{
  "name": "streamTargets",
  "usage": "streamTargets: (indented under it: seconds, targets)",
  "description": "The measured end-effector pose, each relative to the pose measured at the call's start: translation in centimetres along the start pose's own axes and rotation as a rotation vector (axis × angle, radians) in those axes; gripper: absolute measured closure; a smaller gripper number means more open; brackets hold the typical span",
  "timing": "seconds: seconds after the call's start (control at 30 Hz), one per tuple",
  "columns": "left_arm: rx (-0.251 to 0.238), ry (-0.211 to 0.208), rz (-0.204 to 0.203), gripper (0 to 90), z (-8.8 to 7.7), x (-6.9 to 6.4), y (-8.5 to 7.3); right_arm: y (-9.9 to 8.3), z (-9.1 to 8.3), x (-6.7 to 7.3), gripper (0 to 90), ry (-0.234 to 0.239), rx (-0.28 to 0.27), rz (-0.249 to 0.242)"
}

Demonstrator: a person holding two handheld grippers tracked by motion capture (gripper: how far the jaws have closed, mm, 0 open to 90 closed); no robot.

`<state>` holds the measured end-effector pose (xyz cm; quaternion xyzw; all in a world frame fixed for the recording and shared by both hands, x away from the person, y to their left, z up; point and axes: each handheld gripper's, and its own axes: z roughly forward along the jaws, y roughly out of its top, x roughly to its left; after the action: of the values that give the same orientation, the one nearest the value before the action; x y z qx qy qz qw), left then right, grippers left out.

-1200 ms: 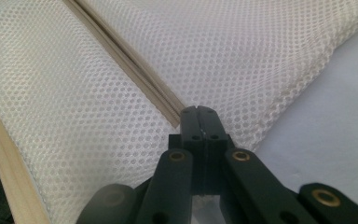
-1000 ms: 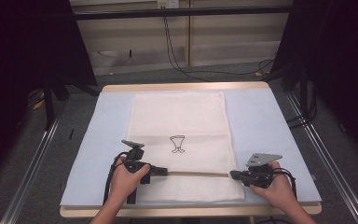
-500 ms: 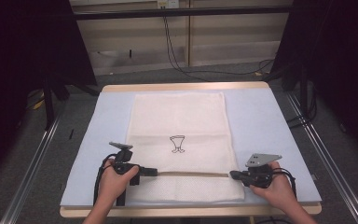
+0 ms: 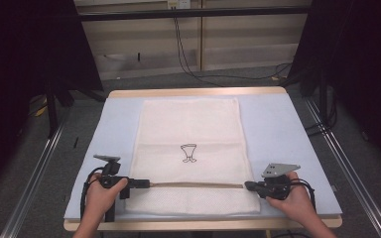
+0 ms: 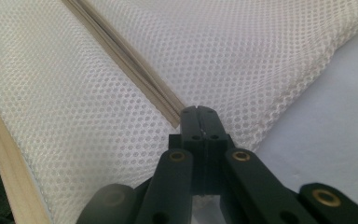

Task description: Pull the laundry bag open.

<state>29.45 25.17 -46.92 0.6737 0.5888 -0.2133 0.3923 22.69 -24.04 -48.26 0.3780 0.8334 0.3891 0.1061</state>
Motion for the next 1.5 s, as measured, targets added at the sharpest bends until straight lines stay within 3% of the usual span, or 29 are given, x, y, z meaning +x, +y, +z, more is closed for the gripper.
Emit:
streamTargets:
  seconds: [0.03, 0.07, 0.1, 0.13, 0.17, 0.2, 0.23, 0.3, 0.33, 0.43, 0.5, 0.57, 0.6, 0.67, 0.8, 0.83, 0.93, 0.97, 1.07, 1.13, 1.2, 1.27, 1.3, 1.33, 1.37, 1.43, 1.5]
  targets:
    - [-0.025, 0.071, 0.010, 90.0, -0.5, 0.3, 0.0, 0.0, 0.0, -0.1, 90.0, 0.005, 0.000, 0.007]
    - [-0.033, 0.112, 0.009, 90.0, -1.2, 0.8, 0.0, 0.0, 0.0, -0.1, 90.0, 0.005, 0.000, 0.007]
    - [-0.064, 0.051, -0.037, 90.0, -2.7, 2.1, -0.1, 0.0, 0.0, -0.1, 90.0, 0.006, 0.000, 0.006]
    - [-0.064, 0.051, -0.037, 90.0, -2.7, 2.1, -0.1, 0.0, 0.0, -0.1, 90.0, 0.006, 0.000, 0.006]
    - [-0.093, 0.050, -0.062, 90.0, -3.3, 2.6, -0.3, 0.0, 0.0, -0.1, 90.0, 0.006, -0.001, 0.005]
    - [-0.106, 0.083, -0.053, 90.0, -3.9, 2.9, -0.6, 0.0, 0.0, -0.1, 90.0, 0.006, -0.001, 0.004]
    - [-0.107, 0.085, -0.057, 90.0, -4.3, 3.2, -0.8, 0.0, 0.0, -0.1, 90.0, 0.005, -0.001, 0.005]
    - [-0.110, 0.036, -0.066, 90.0, -4.7, 3.4, -1.1, 0.0, 0.0, -0.1, 90.0, 0.006, 0.002, 0.008]
    - [-0.106, 0.037, -0.059, 90.0, -4.7, 3.2, -1.1, 0.0, 0.0, -0.1, 90.0, 0.006, 0.002, 0.008]
    - [-0.088, -0.036, -0.041, 84.7, -3.8, 2.2, -1.1, 0.1, 0.0, 0.0, 90.0, 0.003, 0.006, 0.001]
    - [-0.047, -0.056, -0.022, 73.7, -2.2, 1.1, -0.9, 0.1, 0.0, -0.1, 90.0, 0.006, 0.004, 0.007]
    - [-0.031, -0.061, -0.020, 73.5, -1.7, 0.9, -0.7, 0.1, 0.0, -0.1, 90.0, 0.006, 0.004, 0.008]
    - [-0.042, -0.046, -0.026, 73.4, -1.2, 0.7, -0.6, 0.1, 0.0, -0.1, 90.0, 0.004, 0.005, 0.007]
    - [-0.008, -0.013, -0.037, 71.5, -0.4, 0.6, -0.2, 0.1, 0.0, -0.1, 90.0, 0.009, 0.004, 0.006]
    - [0.041, -0.007, -0.036, 72.4, 1.8, 0.2, 0.1, 0.1, 0.0, -0.1, 90.0, 0.009, 0.005, 0.001]
    - [0.054, -0.015, -0.054, 75.0, 2.6, -0.1, 0.3, 0.1, 0.0, -0.1, 90.0, 0.010, 0.005, 0.004]
    - [0.070, -0.013, -0.048, 80.4, 3.3, -0.4, 0.4, 0.1, 0.0, -0.1, 90.0, 0.007, 0.006, -0.001]
    - [0.067, 0.018, -0.058, 83.1, 3.6, -0.6, 0.5, 0.1, 0.0, 0.0, 90.0, 0.005, 0.007, -0.002]
    - [0.058, 0.026, -0.059, 87.1, 3.7, -0.8, 0.7, 0.1, 0.0, 0.0, 90.0, 0.004, 0.005, -0.007]
    - [0.050, 0.042, -0.048, 87.6, 3.0, -0.9, 0.6, 0.1, 0.0, 0.0, 90.0, -0.001, 0.009, -0.008]
    - [0.034, -0.001, -0.072, 87.7, 1.8, -0.5, 0.7, 0.2, 0.1, 0.0, 90.0, -0.002, 0.006, -0.015]
    - [0.007, 0.021, -0.080, 87.7, 0.1, 0.4, 0.6, 0.3, 0.0, 0.1, 90.0, -0.004, 0.016, -0.017]
    - [-0.014, 0.000, -0.105, 87.6, -1.2, 1.5, 0.4, 0.2, 0.0, 0.1, 90.0, -0.008, 0.016, -0.023]
    - [-0.014, 0.000, -0.105, 87.6, -1.2, 1.5, 0.4, 0.2, 0.0, 0.1, 90.0, -0.008, 0.016, -0.023]
    - [-0.024, 0.012, -0.106, 87.5, -2.5, 2.5, 0.2, 0.2, 0.0, 0.1, 90.0, -0.007, 0.013, -0.024]
    - [-0.033, 0.006, -0.119, 87.5, -3.0, 2.9, 0.2, 0.2, 0.0, 0.1, 90.0, -0.006, 0.014, -0.024]
    - [-0.048, 0.036, -0.124, 87.5, -3.8, 3.4, 0.1, 0.2, 0.0, 0.1, 90.0, -0.006, 0.016, -0.024]
